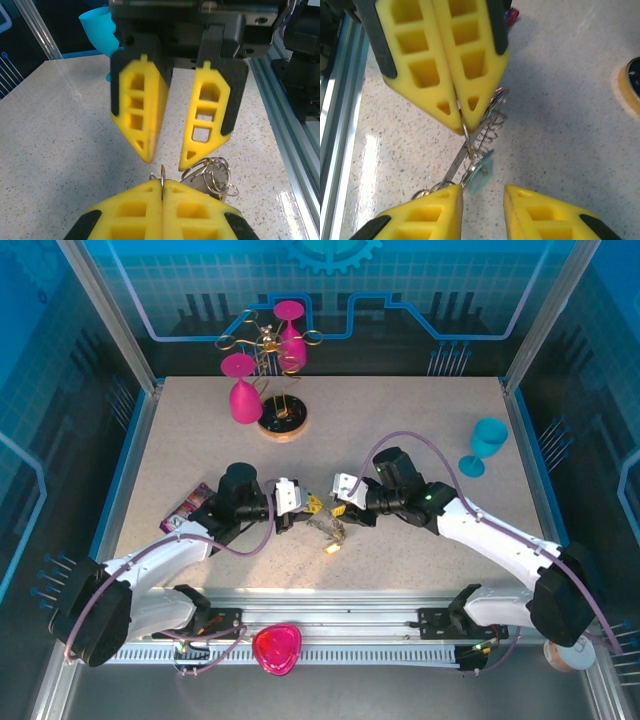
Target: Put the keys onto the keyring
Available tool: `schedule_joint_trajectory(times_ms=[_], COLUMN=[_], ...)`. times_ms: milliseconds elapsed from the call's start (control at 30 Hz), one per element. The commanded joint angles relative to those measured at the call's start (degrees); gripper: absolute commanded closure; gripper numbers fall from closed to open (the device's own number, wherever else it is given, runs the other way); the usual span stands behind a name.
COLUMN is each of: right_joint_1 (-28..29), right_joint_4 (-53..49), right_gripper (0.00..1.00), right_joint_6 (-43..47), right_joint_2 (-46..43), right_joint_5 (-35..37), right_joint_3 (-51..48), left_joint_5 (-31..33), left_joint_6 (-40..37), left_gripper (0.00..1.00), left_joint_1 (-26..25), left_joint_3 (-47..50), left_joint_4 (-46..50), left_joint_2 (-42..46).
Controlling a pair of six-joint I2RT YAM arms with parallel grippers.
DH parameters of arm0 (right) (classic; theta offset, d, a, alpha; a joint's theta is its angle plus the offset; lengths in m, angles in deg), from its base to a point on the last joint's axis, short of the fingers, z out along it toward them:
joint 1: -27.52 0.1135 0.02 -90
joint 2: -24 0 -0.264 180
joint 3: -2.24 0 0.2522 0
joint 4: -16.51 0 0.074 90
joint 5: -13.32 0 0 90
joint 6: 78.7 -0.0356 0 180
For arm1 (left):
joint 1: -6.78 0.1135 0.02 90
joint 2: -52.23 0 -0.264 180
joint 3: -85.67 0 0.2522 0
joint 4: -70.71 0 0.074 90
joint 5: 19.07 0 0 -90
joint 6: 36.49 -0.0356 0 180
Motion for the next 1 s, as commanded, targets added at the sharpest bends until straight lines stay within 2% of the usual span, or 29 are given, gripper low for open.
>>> schedule_joint_trajectory(times_ms=[0, 200, 400, 500, 600, 767, 833, 967], right_joint_1=[-0.66, -0.66, -0.66, -0.62, -0.60, -0.09, 0.74, 2.89], right_joint_4=[4.00, 5.68, 7.70, 8.19, 7.98, 3.59, -0.29, -8.18], right_gripper=[0.71, 0.71, 0.77, 0.84, 0.99, 1.00, 1.00, 1.00], right_joint_6=[-0.82, -0.85, -1.25, -1.44, -1.44, 0.00, 1.63, 5.23], right_joint_2=[-1.17, -0.29, 0.78, 1.49, 1.76, 1.33, 1.67, 3.48], right_joint_5=[-2.65, -5.75, -7.12, -7.76, -8.16, -7.42, -6.65, -3.33], right_joint_3=[-1.35, -1.38, -1.09, -0.83, -0.55, 2.53, 4.68, 9.50], left_joint_5=[-2.95, -3.89, -4.45, -4.65, -4.53, -3.00, -2.13, -1.17], left_joint_6=[1.85, 3.08, 3.38, 3.84, 4.37, 1.73, 0.29, -3.04], left_gripper=[1.00, 1.00, 1.00, 1.00, 1.00, 1.00, 0.88, 0.82], left_joint_1=[0.04, 0.15, 0.18, 0.11, 0.16, 0.19, 0.12, -0.02], left_joint_3=[0.77, 0.81, 0.85, 0.94, 1.10, 0.09, -0.62, -2.58], left_joint_4=[-4.21, -5.79, -5.98, -6.65, -7.36, -2.81, -0.38, 5.15], left_joint_2=[1.09, 0.78, 0.56, 0.48, 0.43, 0.44, 0.38, 0.30])
